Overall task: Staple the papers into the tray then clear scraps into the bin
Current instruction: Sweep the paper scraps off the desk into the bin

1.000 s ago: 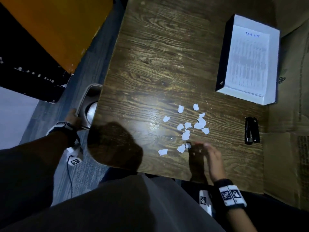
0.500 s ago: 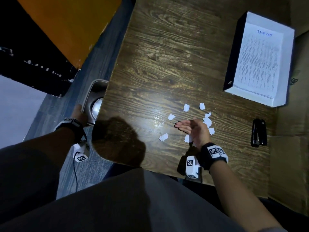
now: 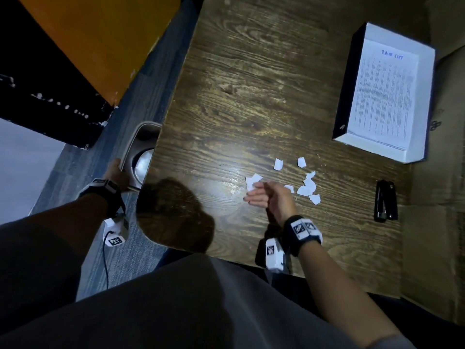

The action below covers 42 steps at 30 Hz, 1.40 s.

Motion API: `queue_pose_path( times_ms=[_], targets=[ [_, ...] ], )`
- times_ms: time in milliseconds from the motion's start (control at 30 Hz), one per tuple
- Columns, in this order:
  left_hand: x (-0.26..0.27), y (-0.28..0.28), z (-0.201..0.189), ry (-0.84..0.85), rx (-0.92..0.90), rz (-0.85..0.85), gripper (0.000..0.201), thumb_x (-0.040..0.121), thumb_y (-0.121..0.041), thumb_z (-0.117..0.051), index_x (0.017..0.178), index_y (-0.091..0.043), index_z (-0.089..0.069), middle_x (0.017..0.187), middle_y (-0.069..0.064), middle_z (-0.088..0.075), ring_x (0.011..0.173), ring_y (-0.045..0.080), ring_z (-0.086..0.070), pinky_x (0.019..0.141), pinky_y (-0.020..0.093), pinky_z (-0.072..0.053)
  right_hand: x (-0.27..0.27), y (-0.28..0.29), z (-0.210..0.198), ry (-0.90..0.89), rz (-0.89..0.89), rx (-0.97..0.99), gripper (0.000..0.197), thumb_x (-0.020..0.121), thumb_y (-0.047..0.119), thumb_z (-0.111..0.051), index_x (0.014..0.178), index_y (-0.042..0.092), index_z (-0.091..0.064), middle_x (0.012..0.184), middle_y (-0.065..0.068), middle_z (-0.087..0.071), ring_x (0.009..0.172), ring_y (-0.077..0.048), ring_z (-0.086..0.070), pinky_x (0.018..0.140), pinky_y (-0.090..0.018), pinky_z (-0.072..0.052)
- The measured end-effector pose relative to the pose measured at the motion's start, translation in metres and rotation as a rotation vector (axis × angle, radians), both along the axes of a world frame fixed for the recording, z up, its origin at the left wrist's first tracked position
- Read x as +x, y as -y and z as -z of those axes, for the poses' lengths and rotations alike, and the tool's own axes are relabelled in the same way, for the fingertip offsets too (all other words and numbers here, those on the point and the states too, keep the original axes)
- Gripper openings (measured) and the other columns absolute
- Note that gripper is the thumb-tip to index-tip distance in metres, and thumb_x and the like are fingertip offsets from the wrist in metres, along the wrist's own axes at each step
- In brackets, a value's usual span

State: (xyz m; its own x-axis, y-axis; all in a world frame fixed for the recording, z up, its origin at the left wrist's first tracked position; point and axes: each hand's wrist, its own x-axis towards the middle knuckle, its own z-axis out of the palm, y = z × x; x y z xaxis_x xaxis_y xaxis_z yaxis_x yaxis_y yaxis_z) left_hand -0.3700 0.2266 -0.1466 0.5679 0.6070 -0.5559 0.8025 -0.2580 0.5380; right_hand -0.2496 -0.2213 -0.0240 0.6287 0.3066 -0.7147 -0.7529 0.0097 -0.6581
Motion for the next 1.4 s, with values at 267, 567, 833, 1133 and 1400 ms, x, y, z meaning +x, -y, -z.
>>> queue_pose_path(
  times_ms=[267,567,833,1133,1400],
  targets=[
    [0.019,0.042,-0.069,-0.046,0.13,0.005,0.029,0.09,-0.005,-0.055,0.111,0.014,-0.054,0.108,0.038,-0.06,0.106,0.048,-0.058,0.087,0.052,-0.046,0.006,0.064,-0.022,-0.033,-0.066,0.077,0.06,0.08,0.045,-0.059,0.097,-0.012,-0.062,0.087,-0.028,-0.071,0.076,-0.036,-0.071,0.065,-0.034,-0.059],
    [0.018,0.043,-0.073,-0.175,0.0,-0.069,0.036,0.092,0.0,-0.045,0.125,0.015,-0.047,0.126,0.04,-0.053,0.119,0.05,-0.053,0.096,0.049,-0.045,0.018,0.063,-0.017,-0.076,-0.197,-0.288,0.052,0.092,0.044,-0.041,0.087,-0.003,-0.062,0.068,-0.022,-0.07,0.058,-0.033,-0.071,0.048,-0.028,-0.052],
    [0.023,0.031,-0.077,-0.224,0.014,0.031,0.034,0.093,0.006,-0.044,0.123,0.02,-0.049,0.124,0.047,-0.05,0.121,0.054,-0.049,0.105,0.054,-0.038,0.053,0.065,-0.06,0.363,0.261,-0.33,0.029,0.096,0.011,-0.043,0.105,-0.007,-0.064,0.091,-0.008,-0.075,0.086,-0.017,-0.073,0.063,-0.025,-0.056],
    [0.036,0.041,-0.099,-0.273,0.036,-0.004,0.035,0.089,-0.003,-0.048,0.121,0.011,-0.051,0.121,0.039,-0.056,0.113,0.049,-0.056,0.096,0.051,-0.047,0.027,0.096,0.006,0.274,-0.323,-1.31,0.067,0.098,0.042,-0.023,0.15,0.0,-0.017,0.159,-0.021,0.0,0.147,-0.04,0.003,0.119,-0.047,0.0],
    [0.043,0.042,-0.106,-0.269,-0.007,-0.013,0.037,0.083,-0.003,-0.056,0.118,0.006,-0.055,0.118,0.036,-0.06,0.109,0.046,-0.061,0.093,0.051,-0.051,-0.016,-0.027,-0.01,0.632,-0.584,-0.987,0.069,0.1,0.037,-0.032,0.152,0.006,-0.001,0.161,-0.01,0.008,0.148,-0.025,0.013,0.119,-0.034,0.005]
  ],
)
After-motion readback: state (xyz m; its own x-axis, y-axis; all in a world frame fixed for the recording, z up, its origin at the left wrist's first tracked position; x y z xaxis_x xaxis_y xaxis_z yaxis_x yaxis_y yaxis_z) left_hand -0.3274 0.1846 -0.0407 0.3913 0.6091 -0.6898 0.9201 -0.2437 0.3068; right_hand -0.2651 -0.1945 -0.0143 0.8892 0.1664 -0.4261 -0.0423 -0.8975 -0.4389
